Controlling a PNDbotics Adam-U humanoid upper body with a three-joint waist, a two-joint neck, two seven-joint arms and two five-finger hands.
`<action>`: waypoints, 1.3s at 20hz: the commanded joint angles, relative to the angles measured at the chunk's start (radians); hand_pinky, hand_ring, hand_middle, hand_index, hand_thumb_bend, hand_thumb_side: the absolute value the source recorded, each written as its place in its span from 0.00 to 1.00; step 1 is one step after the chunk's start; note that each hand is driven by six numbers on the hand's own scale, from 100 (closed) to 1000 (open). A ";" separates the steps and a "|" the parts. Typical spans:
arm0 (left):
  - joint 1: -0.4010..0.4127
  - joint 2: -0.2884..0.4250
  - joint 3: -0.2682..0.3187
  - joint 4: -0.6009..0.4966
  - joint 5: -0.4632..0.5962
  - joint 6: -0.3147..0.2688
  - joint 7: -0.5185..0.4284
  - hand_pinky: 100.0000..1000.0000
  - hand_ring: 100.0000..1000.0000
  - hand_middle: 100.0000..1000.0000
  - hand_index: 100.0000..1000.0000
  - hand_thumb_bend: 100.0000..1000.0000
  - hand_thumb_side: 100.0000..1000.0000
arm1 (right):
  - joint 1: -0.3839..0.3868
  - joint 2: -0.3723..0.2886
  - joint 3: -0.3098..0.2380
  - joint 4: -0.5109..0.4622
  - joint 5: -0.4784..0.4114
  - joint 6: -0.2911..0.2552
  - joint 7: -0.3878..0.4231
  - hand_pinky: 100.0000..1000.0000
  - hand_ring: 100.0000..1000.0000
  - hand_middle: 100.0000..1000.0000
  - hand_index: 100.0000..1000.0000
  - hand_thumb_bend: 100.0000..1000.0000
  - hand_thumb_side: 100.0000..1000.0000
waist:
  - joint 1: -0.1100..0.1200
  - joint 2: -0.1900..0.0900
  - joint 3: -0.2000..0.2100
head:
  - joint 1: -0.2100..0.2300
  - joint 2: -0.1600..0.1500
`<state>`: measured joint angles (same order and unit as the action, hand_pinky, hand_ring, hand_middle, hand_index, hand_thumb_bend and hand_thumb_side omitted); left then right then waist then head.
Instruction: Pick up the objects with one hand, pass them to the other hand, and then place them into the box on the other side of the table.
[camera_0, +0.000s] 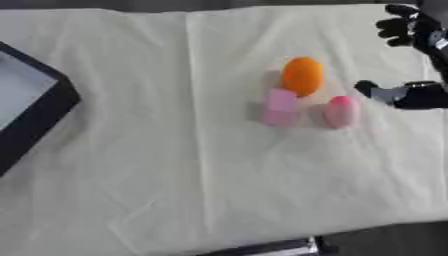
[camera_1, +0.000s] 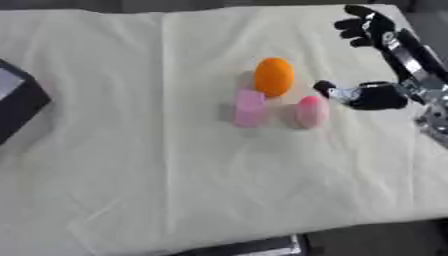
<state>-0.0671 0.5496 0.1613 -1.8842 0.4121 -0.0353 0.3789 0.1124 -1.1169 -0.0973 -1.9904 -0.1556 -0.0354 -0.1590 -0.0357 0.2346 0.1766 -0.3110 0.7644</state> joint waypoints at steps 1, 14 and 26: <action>0.004 0.032 0.017 -0.006 -0.008 -0.001 0.003 0.90 0.65 0.71 0.69 0.04 0.81 | -0.040 -0.057 -0.001 -0.010 -0.015 0.050 0.052 0.82 0.84 0.98 0.83 0.47 0.10 | -0.014 -0.034 -0.003 | -0.003 0.006; 0.064 0.024 0.038 0.006 -0.024 -0.011 0.026 0.90 0.64 0.71 0.68 0.04 0.82 | -0.193 0.007 0.116 -0.010 0.112 0.192 0.171 0.80 0.79 0.93 0.80 0.54 0.01 | -0.007 -0.045 -0.020 | 0.003 0.006; 0.080 0.022 0.083 0.002 -0.039 -0.032 0.095 0.90 0.66 0.73 0.70 0.04 0.81 | -0.227 0.063 0.194 -0.010 0.225 0.232 0.196 0.78 0.79 0.91 0.78 0.52 0.00 | -0.004 -0.043 -0.008 | -0.007 0.006</action>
<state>0.0169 0.5484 0.2273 -1.8663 0.3776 -0.0654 0.4648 -0.1030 -1.0349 0.1008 -1.9905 0.0574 0.1887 0.0363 -0.0383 0.2165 0.1680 -0.3133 0.7691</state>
